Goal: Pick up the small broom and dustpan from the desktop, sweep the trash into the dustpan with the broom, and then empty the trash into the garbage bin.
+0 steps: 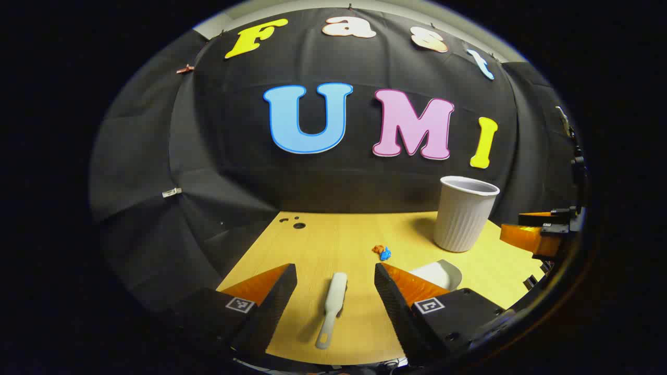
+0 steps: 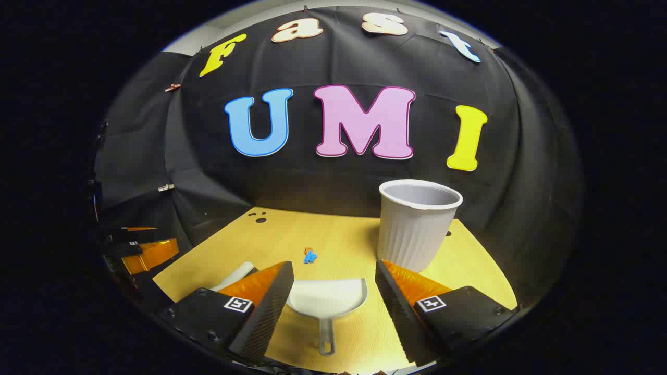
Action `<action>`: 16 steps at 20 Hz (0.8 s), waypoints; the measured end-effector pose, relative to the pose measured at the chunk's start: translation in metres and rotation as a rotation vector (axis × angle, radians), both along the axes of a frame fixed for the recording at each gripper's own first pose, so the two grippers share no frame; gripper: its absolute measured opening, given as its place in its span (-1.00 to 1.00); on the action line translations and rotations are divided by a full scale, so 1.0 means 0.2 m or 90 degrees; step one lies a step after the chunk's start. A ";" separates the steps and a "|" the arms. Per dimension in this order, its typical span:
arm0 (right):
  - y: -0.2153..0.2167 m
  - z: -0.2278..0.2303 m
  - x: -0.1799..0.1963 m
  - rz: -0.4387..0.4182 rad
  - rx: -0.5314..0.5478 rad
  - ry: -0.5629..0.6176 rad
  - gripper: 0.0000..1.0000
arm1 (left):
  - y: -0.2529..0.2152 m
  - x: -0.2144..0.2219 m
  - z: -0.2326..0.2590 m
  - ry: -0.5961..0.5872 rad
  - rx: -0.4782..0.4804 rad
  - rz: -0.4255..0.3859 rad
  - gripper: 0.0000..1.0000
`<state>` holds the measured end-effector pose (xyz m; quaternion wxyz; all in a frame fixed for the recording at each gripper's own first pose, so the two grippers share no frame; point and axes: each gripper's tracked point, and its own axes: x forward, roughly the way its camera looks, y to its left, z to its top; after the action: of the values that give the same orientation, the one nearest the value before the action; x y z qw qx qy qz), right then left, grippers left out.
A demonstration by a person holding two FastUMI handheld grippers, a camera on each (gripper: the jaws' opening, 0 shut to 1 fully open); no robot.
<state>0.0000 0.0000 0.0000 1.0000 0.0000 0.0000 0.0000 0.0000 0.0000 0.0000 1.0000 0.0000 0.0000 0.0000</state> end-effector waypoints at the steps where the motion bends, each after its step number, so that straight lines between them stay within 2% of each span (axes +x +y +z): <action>1: 0.01 -0.02 -0.01 0.001 -0.001 0.002 0.96 | 0.01 0.01 -0.02 0.008 -0.008 0.002 0.91; 5: 0.03 -0.08 -0.02 0.004 0.007 0.017 0.96 | 0.04 0.04 -0.07 0.026 -0.028 -0.006 0.92; 11: 0.03 -0.13 0.02 0.018 0.008 0.043 0.96 | 0.03 0.09 -0.14 0.056 -0.013 -0.018 0.92; 13: 0.07 -0.16 0.04 0.038 0.011 0.063 0.96 | 0.04 0.12 -0.18 0.067 0.003 0.001 0.92; 16: 0.09 -0.17 0.06 0.052 0.011 0.070 0.95 | 0.01 0.15 -0.27 0.092 0.005 -0.006 0.92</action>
<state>0.0112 0.0179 -0.0341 0.9976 0.0083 0.0547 0.0405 0.0300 0.0011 -0.0535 0.9974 0.0041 0.0724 -0.0050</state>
